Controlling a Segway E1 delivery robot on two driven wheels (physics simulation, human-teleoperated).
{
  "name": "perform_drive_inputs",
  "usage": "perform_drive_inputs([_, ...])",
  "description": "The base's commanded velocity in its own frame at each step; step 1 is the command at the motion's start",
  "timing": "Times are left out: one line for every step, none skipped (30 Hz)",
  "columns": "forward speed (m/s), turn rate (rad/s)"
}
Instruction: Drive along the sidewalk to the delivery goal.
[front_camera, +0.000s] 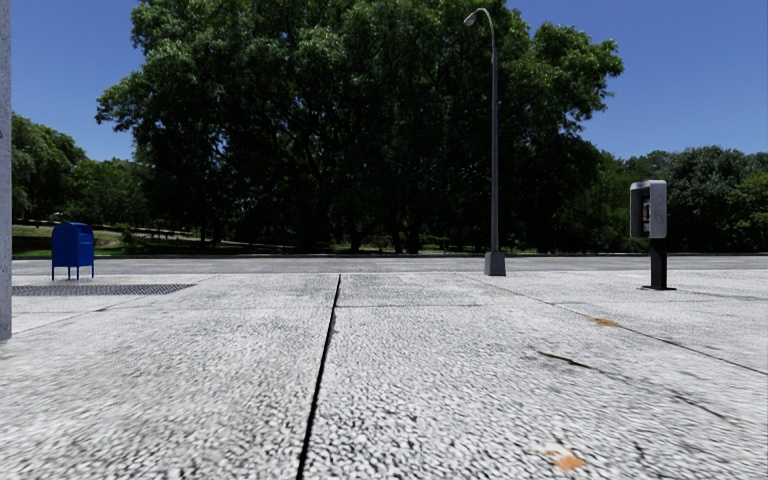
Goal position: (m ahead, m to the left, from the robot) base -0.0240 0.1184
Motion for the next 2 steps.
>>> perform_drive_inputs([0.00, 0.00])
perform_drive_inputs([0.00, 0.00])
